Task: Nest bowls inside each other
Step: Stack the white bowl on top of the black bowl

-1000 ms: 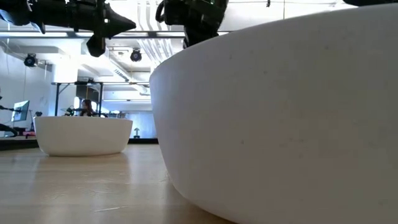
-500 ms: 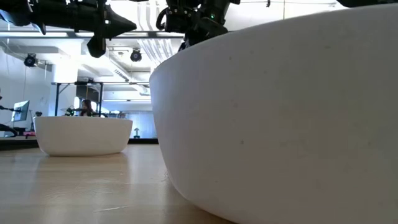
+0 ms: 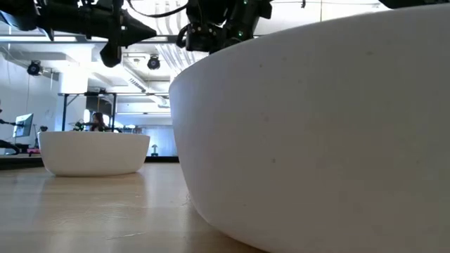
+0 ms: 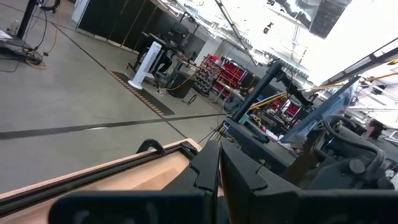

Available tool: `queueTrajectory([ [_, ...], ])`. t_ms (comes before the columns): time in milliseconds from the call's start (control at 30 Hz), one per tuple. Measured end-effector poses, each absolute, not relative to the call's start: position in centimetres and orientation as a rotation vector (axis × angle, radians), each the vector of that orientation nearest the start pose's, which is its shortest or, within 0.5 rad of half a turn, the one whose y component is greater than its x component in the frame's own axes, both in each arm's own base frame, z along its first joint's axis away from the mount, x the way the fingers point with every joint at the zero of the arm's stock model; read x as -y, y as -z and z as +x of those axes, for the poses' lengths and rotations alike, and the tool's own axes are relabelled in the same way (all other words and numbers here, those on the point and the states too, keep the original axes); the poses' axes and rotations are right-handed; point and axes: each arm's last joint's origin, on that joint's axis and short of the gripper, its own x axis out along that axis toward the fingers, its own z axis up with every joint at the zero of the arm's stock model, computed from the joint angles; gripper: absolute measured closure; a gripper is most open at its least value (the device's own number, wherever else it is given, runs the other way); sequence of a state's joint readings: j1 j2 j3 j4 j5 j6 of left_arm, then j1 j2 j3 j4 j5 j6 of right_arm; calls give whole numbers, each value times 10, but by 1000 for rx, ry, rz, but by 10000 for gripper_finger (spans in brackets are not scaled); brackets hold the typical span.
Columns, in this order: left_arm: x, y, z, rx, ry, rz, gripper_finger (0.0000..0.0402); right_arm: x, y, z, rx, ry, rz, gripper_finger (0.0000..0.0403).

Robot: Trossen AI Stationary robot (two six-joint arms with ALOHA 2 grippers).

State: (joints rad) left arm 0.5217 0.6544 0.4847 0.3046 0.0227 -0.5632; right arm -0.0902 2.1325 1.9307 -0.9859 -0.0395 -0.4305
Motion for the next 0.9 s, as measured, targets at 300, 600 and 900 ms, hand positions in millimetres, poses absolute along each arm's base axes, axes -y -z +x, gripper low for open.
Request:
queueTrajectory([
  [300,-80,-293,140,252,-453,-516,402,41,-240,446,-1189,-214,-307,342],
  [600,-81,-292,141,244,-455,-518,402,41,-249,447,-1173,-215,-309,390],
  [900,-81,-291,142,243,-455,-518,402,43,-256,446,-1174,-195,-298,392],
])
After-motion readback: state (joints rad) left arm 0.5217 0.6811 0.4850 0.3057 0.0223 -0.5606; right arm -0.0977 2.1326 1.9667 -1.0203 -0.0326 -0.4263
